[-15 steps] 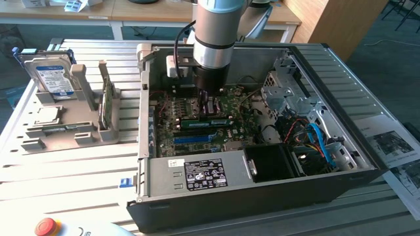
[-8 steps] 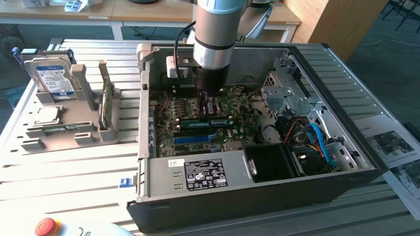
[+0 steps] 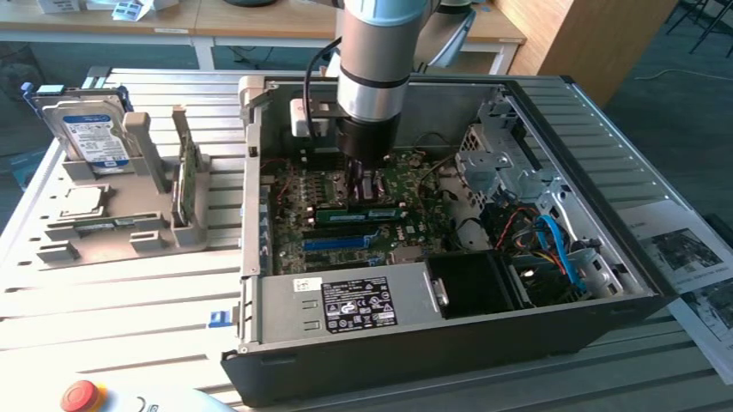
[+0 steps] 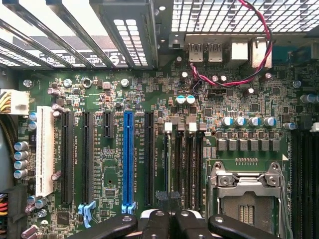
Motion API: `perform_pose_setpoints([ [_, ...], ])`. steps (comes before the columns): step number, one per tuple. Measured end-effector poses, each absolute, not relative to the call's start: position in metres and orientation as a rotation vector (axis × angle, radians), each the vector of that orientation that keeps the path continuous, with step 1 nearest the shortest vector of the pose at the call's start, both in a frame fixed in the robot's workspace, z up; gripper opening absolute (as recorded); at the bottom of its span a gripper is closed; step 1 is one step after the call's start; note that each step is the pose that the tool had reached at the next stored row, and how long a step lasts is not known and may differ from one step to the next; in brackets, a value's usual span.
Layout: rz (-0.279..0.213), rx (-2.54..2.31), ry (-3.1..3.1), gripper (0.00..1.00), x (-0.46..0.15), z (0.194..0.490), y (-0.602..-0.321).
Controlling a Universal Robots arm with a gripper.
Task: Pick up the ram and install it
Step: 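Press down the ram until it locks into place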
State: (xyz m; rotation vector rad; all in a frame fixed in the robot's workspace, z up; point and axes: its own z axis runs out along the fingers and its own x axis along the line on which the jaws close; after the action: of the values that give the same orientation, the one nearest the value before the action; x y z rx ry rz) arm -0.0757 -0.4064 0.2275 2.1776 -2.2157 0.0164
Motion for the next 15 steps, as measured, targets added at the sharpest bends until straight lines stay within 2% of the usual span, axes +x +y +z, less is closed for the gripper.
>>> perform_pose_setpoints([
  [15,0.016,2.177,-2.216,0.1,-0.0757,0.2249,-0.4064],
])
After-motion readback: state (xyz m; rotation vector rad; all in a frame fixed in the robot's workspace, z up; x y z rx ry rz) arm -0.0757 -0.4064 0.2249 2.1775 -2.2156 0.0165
